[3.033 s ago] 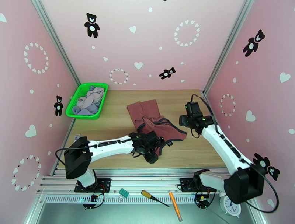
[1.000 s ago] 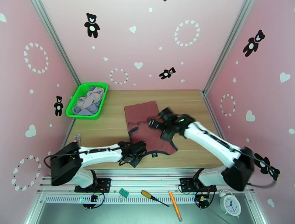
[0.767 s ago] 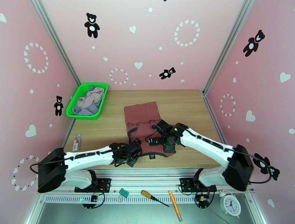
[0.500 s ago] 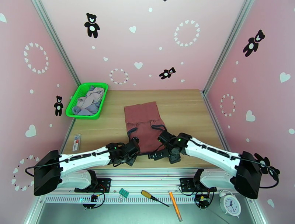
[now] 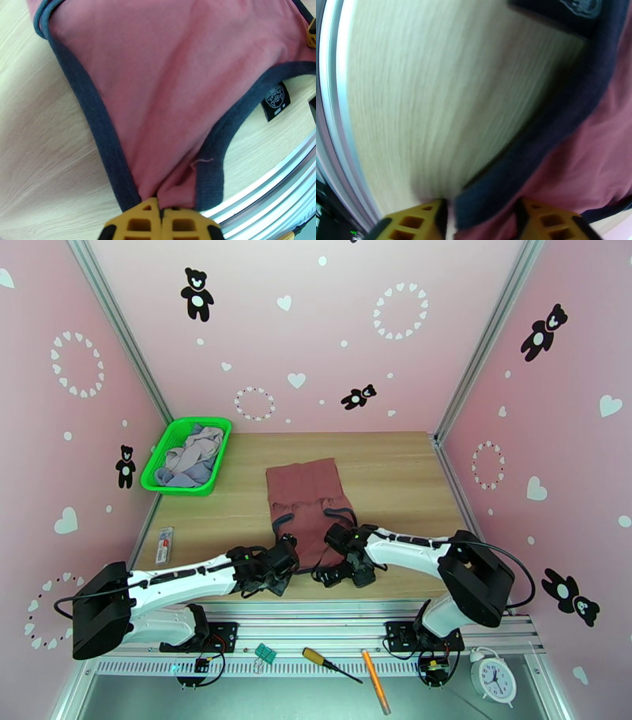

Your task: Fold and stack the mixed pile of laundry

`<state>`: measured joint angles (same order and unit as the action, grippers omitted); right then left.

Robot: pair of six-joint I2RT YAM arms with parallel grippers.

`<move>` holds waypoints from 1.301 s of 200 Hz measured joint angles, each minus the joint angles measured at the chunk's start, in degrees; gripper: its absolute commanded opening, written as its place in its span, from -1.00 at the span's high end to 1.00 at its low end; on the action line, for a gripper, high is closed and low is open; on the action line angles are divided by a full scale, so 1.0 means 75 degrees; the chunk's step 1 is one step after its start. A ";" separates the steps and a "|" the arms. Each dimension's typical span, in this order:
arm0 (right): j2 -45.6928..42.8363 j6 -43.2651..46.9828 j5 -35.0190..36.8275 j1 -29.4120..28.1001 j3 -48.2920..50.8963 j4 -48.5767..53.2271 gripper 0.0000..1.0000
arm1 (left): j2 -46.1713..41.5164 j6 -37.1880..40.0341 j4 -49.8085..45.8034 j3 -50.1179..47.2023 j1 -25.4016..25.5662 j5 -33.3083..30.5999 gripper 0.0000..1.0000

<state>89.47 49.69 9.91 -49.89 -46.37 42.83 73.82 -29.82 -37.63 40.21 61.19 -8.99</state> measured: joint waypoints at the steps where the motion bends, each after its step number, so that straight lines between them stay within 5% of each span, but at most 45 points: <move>1: 0.0000 0.0020 0.0006 0.0003 -0.0003 0.0000 0.56 | 0.0000 0.0000 0.0003 0.0000 0.0000 0.0000 1.00; 12: 0.0000 0.0038 0.0140 0.0017 -0.0015 -0.0111 1.00 | -0.0003 -0.0003 -0.0003 0.0000 0.0000 -0.0003 1.00; 68: -0.0370 -0.0017 0.0495 0.0376 -0.0801 -0.0306 1.00 | -0.0303 -0.0012 -0.0597 0.0653 -0.0315 -0.0294 1.00; 130: -0.0525 -0.0163 0.0099 0.1644 -0.3293 -0.0548 1.00 | -0.0254 0.0694 -0.1332 0.2973 -0.1862 -0.0323 1.00; 181: 0.1221 -0.0189 0.0073 0.2288 -0.5275 -0.1102 1.00 | 0.1556 0.1979 -0.1757 0.5275 -0.3308 -0.0481 1.00; 260: 0.4028 -0.0353 0.0207 0.2567 -0.7519 -0.1620 1.00 | 0.4610 0.3296 -0.1955 0.7615 -0.4546 -0.0519 1.00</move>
<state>119.68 47.05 11.46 -30.63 -102.76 30.68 108.40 -5.10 -52.29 97.32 27.09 -12.88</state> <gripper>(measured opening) 0.051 0.066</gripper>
